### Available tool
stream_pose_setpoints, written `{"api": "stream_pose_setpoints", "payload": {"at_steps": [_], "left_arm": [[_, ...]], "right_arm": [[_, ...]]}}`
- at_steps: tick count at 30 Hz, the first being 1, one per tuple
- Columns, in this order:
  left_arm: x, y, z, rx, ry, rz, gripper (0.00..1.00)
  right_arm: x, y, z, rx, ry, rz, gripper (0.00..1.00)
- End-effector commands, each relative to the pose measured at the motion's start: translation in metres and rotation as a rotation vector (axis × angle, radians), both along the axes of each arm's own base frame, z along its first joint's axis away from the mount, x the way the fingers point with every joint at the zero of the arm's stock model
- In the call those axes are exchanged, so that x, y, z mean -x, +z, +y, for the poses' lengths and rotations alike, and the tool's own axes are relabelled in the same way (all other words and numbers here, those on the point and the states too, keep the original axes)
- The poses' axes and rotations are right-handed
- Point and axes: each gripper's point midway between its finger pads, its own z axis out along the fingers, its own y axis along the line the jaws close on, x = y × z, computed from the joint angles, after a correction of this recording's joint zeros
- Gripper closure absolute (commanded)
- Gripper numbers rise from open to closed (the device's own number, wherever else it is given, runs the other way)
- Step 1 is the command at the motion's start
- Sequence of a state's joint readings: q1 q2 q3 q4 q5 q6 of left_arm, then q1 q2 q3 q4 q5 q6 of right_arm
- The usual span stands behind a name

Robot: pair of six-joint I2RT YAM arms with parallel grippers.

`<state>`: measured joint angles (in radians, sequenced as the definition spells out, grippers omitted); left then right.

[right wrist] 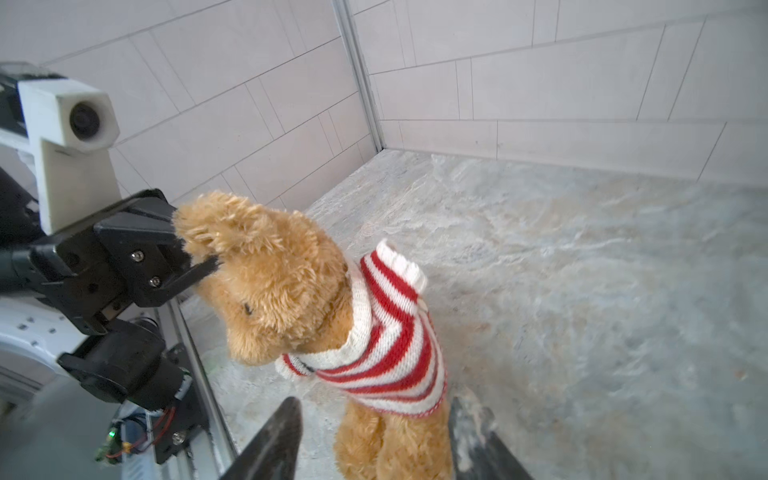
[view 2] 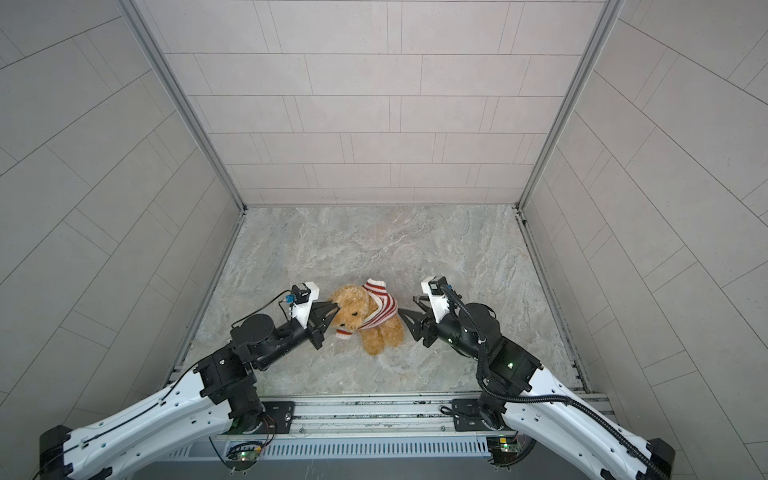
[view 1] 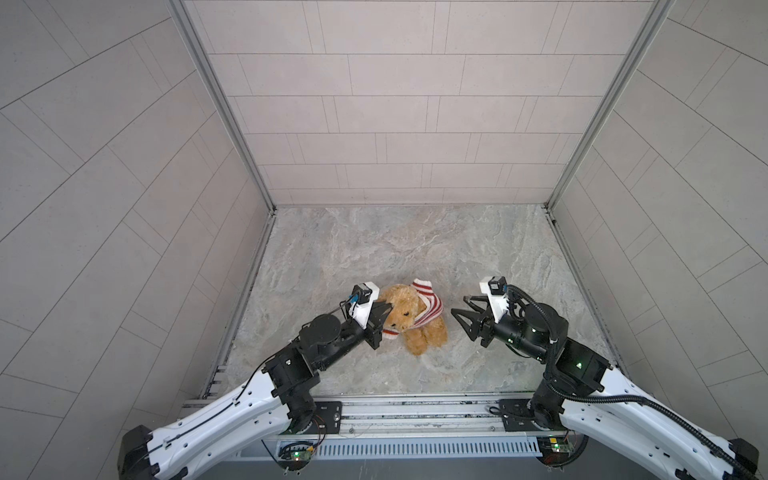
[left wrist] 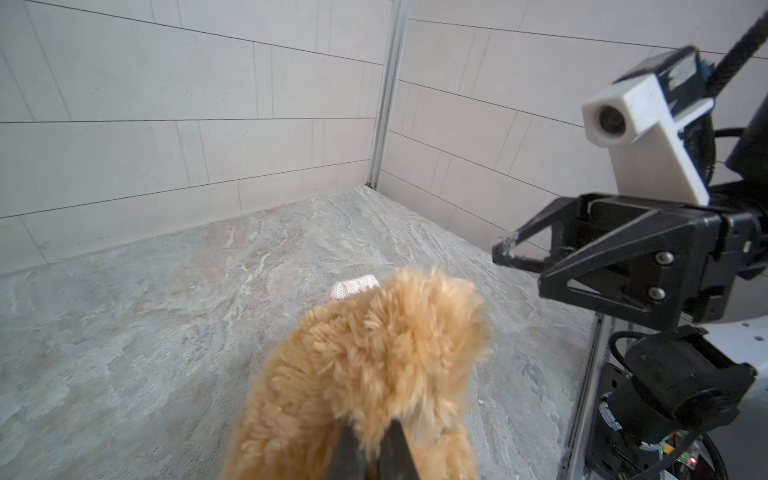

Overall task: Dress the teddy bear
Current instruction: 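Grasp the striped sweater hem with the right gripper while the left holds the head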

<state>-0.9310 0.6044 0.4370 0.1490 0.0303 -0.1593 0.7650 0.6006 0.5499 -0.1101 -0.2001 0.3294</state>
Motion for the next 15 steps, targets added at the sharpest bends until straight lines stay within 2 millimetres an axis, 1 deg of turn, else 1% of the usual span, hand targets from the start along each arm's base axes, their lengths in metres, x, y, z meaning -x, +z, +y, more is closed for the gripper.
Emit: {"api": "stream_pose_setpoints", "payload": {"at_steps": [1, 4, 8, 12, 15], "left_arm": [[0.014, 0.034, -0.011, 0.067, -0.099, -0.084, 1.0], [0.017, 0.034, -0.013, 0.057, -0.113, -0.083, 1.0], [0.018, 0.031, -0.015, 0.047, -0.12, -0.077, 1.0], [0.018, 0.031, -0.016, 0.05, -0.128, -0.075, 1.0], [0.019, 0.03, -0.017, 0.052, -0.134, -0.074, 1.0]], "right_arm": [[0.002, -0.02, 0.009, 0.139, 0.077, -0.005, 0.31], [-0.003, -0.035, 0.017, 0.185, 0.103, 0.004, 0.25], [-0.01, -0.056, 0.026, 0.226, 0.123, 0.024, 0.21], [-0.015, -0.074, 0.034, 0.245, 0.138, 0.047, 0.2], [-0.019, -0.083, 0.039, 0.249, 0.143, 0.057, 0.23]]}}
